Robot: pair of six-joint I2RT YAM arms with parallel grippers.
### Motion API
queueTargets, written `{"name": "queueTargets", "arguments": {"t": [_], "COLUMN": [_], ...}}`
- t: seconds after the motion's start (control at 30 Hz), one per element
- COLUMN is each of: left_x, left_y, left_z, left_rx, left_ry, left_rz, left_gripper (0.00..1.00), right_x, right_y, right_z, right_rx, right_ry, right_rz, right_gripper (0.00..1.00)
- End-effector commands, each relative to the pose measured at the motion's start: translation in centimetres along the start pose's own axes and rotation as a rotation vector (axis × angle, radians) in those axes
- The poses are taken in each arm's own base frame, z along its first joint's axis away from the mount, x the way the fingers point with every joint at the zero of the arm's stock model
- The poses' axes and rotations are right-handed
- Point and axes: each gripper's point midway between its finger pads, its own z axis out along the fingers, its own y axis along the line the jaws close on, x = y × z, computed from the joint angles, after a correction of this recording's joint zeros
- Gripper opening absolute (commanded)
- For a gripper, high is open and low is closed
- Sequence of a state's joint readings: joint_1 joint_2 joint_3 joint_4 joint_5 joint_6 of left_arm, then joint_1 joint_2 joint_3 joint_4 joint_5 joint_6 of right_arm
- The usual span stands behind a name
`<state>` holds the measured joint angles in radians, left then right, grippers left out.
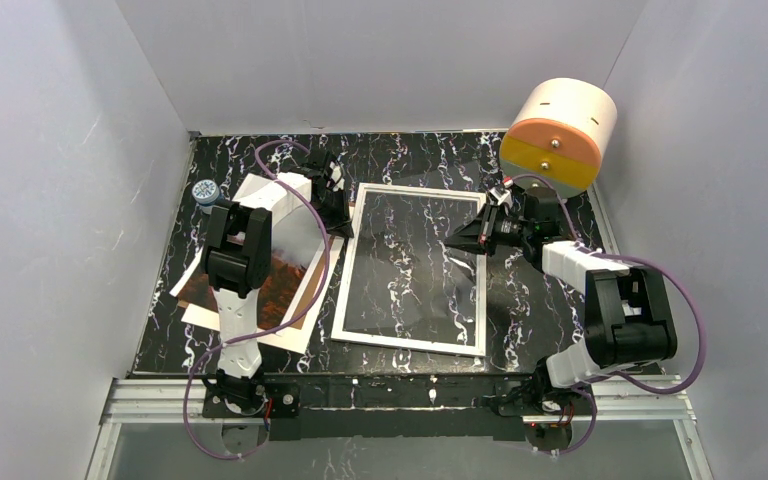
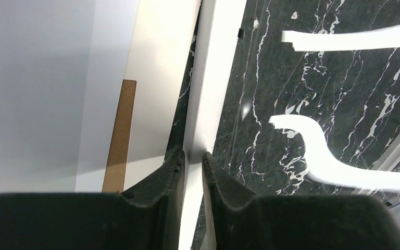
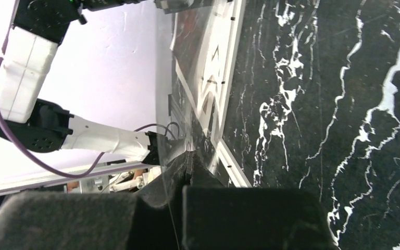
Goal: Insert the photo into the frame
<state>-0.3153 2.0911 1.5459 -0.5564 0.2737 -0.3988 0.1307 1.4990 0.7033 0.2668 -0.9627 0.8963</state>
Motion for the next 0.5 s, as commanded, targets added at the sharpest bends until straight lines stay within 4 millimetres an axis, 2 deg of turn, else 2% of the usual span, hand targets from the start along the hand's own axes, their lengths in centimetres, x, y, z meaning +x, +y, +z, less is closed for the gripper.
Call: {"name": "queueTargets", "arguments": {"t": [0.0, 0.27, 0.47], "left_x": [0.6, 0.7, 0.8], "left_y": [0.7, 0.7, 0.8], "left_z": [-0.2, -0.1, 0.0], "left_rx": [-0.027, -0.021, -0.025], "left_ry": [0.013, 0.017, 0.020], "left_rz": [0.000, -0.001, -0.001], "left_gripper": [0.16, 0.12, 0.12], "right_x": [0.2, 0.1, -0.1], "right_y": [2.7, 2.4, 0.9], "right_z": [-0.3, 0.8, 1.2], "right_rx": [-0.094, -0.069, -0.004], "right_ry": [0.017, 0.016, 0.021], "right_rz": [-0.073, -0.088, -0.111], "right_gripper": [0.01, 0.01, 0.01]}}
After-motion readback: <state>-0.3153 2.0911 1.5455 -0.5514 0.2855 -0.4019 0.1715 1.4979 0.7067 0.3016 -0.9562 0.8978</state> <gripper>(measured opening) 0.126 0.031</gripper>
